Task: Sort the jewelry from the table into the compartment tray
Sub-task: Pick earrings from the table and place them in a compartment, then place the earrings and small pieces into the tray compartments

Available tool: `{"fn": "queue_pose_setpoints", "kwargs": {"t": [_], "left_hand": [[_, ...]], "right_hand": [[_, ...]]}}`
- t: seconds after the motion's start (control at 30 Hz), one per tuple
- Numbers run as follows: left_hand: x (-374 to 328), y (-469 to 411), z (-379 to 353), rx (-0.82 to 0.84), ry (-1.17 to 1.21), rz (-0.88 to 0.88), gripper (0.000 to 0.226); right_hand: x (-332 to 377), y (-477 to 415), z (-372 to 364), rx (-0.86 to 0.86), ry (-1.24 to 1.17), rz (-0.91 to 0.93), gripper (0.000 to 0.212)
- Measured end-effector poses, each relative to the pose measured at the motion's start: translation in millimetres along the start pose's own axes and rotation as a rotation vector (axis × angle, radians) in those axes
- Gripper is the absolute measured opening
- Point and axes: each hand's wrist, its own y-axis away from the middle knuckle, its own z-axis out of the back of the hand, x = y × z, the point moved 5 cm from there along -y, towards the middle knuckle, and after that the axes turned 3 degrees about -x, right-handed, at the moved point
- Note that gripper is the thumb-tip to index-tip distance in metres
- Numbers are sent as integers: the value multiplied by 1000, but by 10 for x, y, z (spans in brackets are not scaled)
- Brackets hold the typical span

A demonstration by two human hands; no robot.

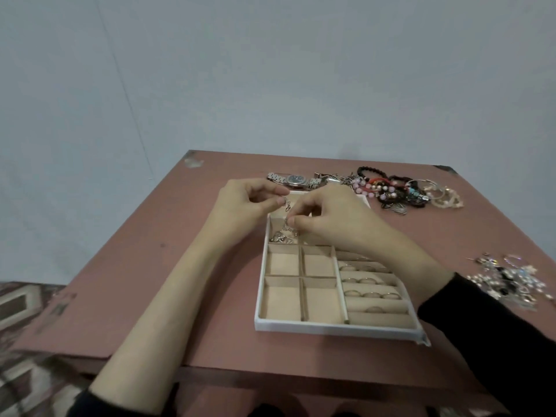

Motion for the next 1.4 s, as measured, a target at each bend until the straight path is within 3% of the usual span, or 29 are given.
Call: {"fn": "queue_pose_setpoints", "kwargs": {"t": [0.33,0.53,0.8,1.0,1.13,1.3,1.4], "left_hand": [[26,16,47,10,-14,11,16],[-13,74,8,76,-18,26,17],[-6,112,-57,171,-157,27,13],[-45,136,-76,196,-237,-10,9],[-64,115,-65,128,-412,-101,10],[-193,138,-67,-22,-377,-169,8],[-333,137,-214,11,-525,-224,11]], "right_hand": [[70,-57,-108,4,254,32,20],[-116,106,267,-224,-9,-53,11],[-525,353,526,-532,-299,-138,14],[-640,387,511,-554,-328,-161,11],[-688,406,531,-546,-303,-162,13],[-697,520,632,-514,-278,-178,16],[-750,652,742,-446,-234,-198,12]]}}
